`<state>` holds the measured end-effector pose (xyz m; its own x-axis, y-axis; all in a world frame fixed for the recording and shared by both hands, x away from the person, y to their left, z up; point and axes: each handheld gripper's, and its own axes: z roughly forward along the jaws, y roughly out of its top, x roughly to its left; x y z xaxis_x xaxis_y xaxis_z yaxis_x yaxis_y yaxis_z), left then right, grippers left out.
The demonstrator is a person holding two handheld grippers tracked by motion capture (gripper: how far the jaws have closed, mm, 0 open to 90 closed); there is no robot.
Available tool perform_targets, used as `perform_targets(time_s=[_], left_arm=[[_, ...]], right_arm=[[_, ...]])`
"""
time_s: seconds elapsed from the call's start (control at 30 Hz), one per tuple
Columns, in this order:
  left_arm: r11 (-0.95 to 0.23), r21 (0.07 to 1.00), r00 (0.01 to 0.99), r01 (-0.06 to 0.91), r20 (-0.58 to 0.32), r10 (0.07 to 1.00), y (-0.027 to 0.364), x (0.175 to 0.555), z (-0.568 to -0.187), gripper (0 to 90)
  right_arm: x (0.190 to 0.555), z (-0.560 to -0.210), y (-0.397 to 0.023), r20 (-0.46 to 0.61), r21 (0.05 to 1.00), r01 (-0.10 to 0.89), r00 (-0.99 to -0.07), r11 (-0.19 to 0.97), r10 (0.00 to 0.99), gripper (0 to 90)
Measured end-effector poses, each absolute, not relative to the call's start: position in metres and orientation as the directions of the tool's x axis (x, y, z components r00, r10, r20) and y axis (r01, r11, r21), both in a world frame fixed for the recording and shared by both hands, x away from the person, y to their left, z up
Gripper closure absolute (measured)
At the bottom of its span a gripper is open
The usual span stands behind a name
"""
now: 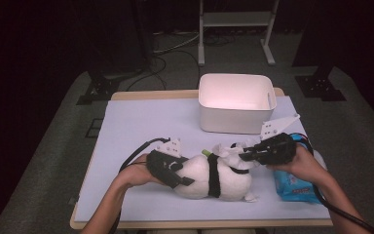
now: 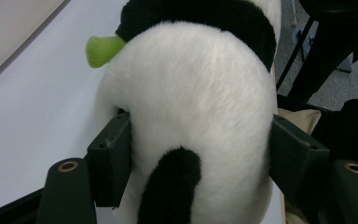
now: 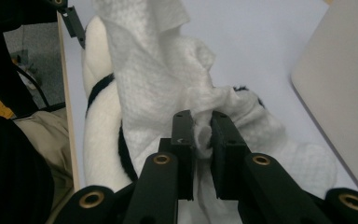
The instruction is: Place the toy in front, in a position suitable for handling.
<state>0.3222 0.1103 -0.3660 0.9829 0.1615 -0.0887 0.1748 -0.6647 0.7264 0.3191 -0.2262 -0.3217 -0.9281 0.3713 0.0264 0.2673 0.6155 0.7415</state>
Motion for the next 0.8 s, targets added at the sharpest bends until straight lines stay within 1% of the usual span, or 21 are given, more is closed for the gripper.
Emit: perform_targets(time_s=[0.3, 0.53, 0.8], left_arm=[[-0.657, 0.729, 0.98, 0.192, -0.102, 0.173, 0.112, 0.326, -0.367, 30.4], [-0.658, 0.727, 0.979, 0.196, -0.104, 0.177, 0.112, 0.326, -0.367, 30.4], [-0.671, 0.717, 0.98, 0.187, -0.089, 0.178, 0.109, 0.326, -0.363, 30.8]], right_arm=[[0.311, -0.335, -0.241, 0.065, 0.748, 0.302, -0.919, 0.59, 0.389, 80.1], [0.305, -0.346, -0.248, 0.081, 0.739, 0.322, -0.914, 0.592, 0.397, 80.3], [0.304, -0.334, -0.236, 0.054, 0.745, 0.281, -0.929, 0.605, 0.366, 81.5]])
